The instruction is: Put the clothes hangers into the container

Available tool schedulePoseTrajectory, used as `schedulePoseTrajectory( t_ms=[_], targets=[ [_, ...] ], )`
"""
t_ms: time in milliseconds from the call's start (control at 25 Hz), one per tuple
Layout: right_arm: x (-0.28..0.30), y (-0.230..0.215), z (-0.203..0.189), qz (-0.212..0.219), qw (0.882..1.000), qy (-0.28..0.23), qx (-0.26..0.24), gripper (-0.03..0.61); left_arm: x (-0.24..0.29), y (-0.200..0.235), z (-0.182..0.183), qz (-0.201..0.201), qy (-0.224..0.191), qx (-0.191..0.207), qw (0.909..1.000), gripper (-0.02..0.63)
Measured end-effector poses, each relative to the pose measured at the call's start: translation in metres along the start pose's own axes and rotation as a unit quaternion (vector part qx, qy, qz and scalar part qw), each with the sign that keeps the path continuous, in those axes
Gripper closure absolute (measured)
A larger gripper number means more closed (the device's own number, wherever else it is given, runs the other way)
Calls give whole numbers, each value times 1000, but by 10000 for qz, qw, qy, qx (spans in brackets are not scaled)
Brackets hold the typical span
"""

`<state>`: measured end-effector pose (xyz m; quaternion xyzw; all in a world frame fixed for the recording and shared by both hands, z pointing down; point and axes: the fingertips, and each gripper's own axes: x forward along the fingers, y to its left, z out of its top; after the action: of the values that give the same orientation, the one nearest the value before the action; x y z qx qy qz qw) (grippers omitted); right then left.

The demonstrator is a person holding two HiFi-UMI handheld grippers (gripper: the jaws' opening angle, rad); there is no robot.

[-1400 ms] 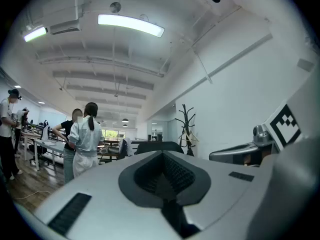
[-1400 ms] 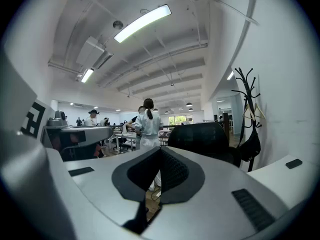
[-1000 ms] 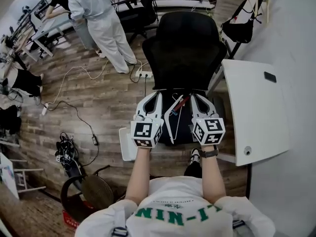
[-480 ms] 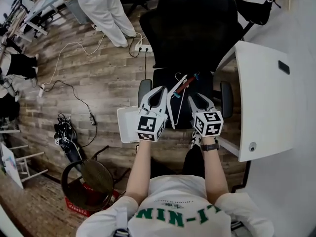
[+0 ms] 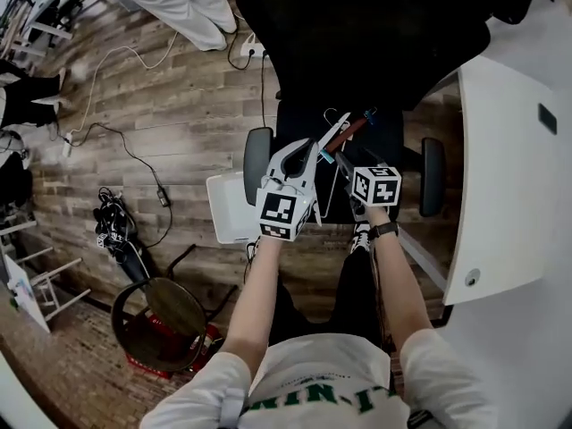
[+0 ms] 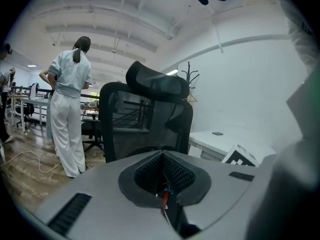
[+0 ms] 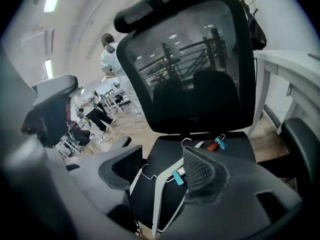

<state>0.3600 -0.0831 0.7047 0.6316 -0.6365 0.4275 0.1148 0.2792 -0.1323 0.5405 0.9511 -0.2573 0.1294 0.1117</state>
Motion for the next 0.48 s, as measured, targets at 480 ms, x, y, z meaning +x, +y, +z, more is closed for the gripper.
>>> schedulePoseTrajectory(
  t_ms=[480],
  targets=[
    [150, -84, -93, -478, 9673, 299, 2472, 314, 75, 24, -76, -106, -99, 91, 9999, 600]
  ],
)
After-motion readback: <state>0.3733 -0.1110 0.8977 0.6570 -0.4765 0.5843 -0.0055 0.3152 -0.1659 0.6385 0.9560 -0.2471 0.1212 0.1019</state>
